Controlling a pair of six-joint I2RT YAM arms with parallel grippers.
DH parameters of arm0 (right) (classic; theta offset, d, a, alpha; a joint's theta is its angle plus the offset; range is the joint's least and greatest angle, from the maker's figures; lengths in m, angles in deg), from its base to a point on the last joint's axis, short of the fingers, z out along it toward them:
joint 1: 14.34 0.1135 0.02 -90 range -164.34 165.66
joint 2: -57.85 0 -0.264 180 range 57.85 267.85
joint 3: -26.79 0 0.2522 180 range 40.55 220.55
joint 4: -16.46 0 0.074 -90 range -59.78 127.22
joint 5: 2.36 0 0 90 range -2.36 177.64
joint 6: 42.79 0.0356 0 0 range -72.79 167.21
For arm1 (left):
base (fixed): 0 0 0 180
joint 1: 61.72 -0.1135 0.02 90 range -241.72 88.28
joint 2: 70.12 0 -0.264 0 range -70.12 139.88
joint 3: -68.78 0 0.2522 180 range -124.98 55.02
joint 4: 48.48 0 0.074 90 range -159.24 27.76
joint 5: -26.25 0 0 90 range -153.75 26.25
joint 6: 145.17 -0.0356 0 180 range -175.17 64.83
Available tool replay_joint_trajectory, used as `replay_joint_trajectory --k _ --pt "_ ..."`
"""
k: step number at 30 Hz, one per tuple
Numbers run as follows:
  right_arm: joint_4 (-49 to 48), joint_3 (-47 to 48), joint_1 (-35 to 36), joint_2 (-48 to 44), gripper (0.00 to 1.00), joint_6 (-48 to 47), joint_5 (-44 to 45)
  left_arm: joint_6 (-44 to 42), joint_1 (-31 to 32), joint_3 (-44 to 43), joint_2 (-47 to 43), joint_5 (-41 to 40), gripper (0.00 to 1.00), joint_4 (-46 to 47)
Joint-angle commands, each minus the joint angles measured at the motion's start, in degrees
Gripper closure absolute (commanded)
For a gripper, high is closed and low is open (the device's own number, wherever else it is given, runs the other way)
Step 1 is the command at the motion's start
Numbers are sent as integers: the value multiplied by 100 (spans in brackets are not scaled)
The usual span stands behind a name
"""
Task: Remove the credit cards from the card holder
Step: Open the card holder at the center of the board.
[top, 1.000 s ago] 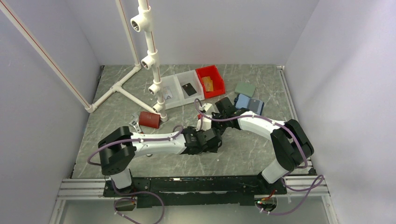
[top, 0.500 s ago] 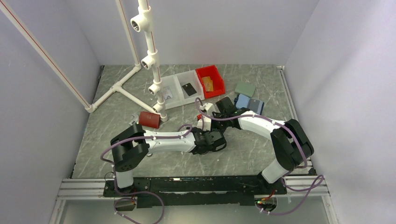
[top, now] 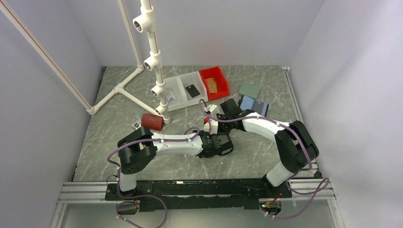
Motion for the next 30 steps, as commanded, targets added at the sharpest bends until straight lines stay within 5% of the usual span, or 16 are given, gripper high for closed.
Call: replay_joint_trajectory --k 1,30 --pt "35 196 48 -23 96 14 -157 118 -27 -279 205 -187 13 -177" --pt "49 195 45 -8 96 9 -130 669 -27 63 -396 -470 62 -776"
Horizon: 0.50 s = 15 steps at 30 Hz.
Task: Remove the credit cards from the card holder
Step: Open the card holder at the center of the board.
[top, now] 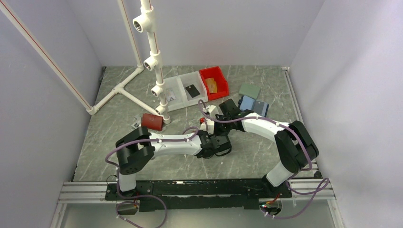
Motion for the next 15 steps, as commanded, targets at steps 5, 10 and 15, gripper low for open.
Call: replay_joint_trajectory --k 5,10,15 --pt "64 195 14 -19 98 -19 -83 284 -38 195 -490 -426 80 -407" --pt "73 195 3 -18 99 -36 -96 429 -38 188 -520 -535 100 -682" --pt "95 212 2 -18 100 -60 -87 639 -38 285 -672 -648 100 -908"
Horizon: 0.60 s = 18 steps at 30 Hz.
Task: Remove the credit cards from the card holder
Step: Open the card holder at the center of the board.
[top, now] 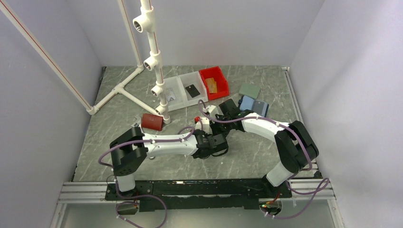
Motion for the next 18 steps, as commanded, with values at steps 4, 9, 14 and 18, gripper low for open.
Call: replay_joint_trajectory --k 4,9,14,18 --pt "124 229 -30 -43 100 -97 -54 478 -34 476 -716 -396 100 -377" --pt "148 231 -47 -54 100 -146 -27 390 -42 1261 -1515 -136 100 476" --pt "200 256 -104 -78 100 -235 72 334 -109 2278 -2498 236 100 1503" --pt "273 276 -174 -136 100 -333 74 476 -205 2956 -3070 437 100 1734"
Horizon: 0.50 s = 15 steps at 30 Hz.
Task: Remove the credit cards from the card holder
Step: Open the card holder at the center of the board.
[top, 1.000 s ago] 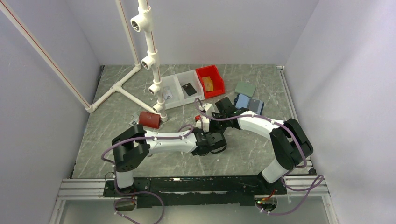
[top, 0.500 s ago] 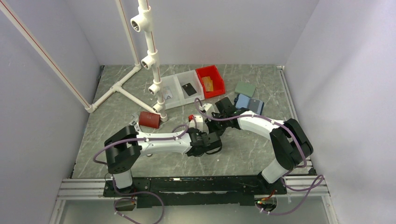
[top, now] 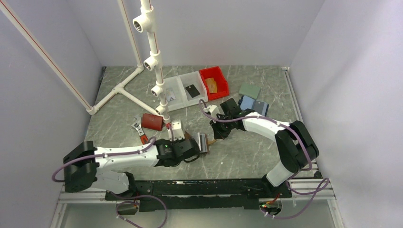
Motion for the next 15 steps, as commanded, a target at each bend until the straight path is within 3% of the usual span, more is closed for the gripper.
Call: replay_joint_trajectory --k 1,12,15 --pt "173 246 -110 -144 100 -253 60 226 -114 597 -592 295 100 513" --pt "529 342 -177 -107 100 -717 -287 627 -158 1482 -774 1051 99 885" --pt "591 355 -175 -106 100 -800 -380 462 -158 1372 -809 1065 89 747"
